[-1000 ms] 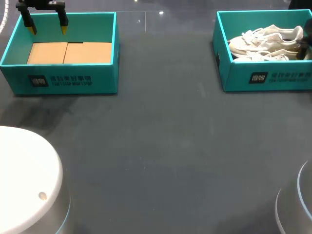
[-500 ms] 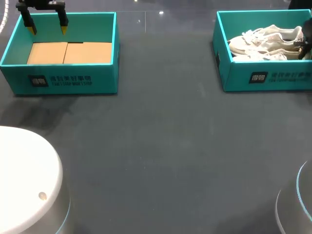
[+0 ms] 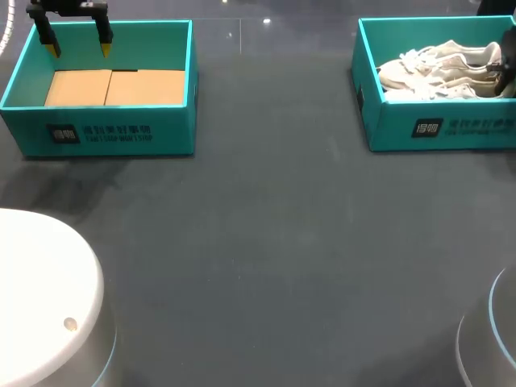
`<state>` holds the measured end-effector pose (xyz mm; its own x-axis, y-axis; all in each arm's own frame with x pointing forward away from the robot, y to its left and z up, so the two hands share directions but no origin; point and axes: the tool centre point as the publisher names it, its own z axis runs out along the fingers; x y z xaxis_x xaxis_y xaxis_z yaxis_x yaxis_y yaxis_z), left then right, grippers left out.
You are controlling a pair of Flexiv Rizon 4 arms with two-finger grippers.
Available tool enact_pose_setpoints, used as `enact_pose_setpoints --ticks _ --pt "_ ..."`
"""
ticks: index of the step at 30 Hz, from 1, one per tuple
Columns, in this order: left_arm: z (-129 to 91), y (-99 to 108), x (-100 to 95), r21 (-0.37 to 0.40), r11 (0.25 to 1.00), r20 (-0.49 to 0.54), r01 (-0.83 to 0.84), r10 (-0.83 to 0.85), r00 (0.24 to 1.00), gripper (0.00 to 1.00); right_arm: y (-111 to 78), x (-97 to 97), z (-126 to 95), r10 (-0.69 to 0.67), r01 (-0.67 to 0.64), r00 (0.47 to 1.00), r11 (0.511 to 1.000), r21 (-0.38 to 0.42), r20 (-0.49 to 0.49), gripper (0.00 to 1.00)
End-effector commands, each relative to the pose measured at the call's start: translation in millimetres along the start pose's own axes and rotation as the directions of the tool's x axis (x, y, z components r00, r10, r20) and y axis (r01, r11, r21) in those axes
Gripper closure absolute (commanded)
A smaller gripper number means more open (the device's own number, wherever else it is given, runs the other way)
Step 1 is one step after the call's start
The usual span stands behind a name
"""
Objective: Take the shoe out of the shoebox, open the shoe tongue, remove and reinsert the insole, then place the shoe into the shoebox
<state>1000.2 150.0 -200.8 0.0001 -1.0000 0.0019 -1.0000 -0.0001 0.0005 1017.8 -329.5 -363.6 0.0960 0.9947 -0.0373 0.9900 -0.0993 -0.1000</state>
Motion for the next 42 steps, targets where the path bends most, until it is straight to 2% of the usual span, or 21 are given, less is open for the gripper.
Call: enact_pose_setpoints --ticks 1,15,32,42 --pt "0 0 0.0 0.0 1.0 0.001 0.0 0.0 1.0 0.0 -5.1 1.8 -11 0.004 -0.003 1.0 1.0 -0.016 0.007 1.0" --pt "0 0 0.0 0.0 1.0 0.001 0.0 0.0 1.0 0.0 3.3 3.1 -41 0.031 -0.03 0.999 0.998 -0.05 0.025 1.0" --pt "0 0 0.0 0.0 1.0 0.001 0.0 0.0 1.0 0.0 18.4 -3.9 -101 0.062 -0.053 0.995 0.993 -0.109 0.084 1.0" --pt "0 0 0.0 0.0 1.0 0.001 0.0 0.0 1.0 0.0 13.8 -2.0 -135 0.068 -0.048 0.987 0.989 -0.139 0.147 1.0"
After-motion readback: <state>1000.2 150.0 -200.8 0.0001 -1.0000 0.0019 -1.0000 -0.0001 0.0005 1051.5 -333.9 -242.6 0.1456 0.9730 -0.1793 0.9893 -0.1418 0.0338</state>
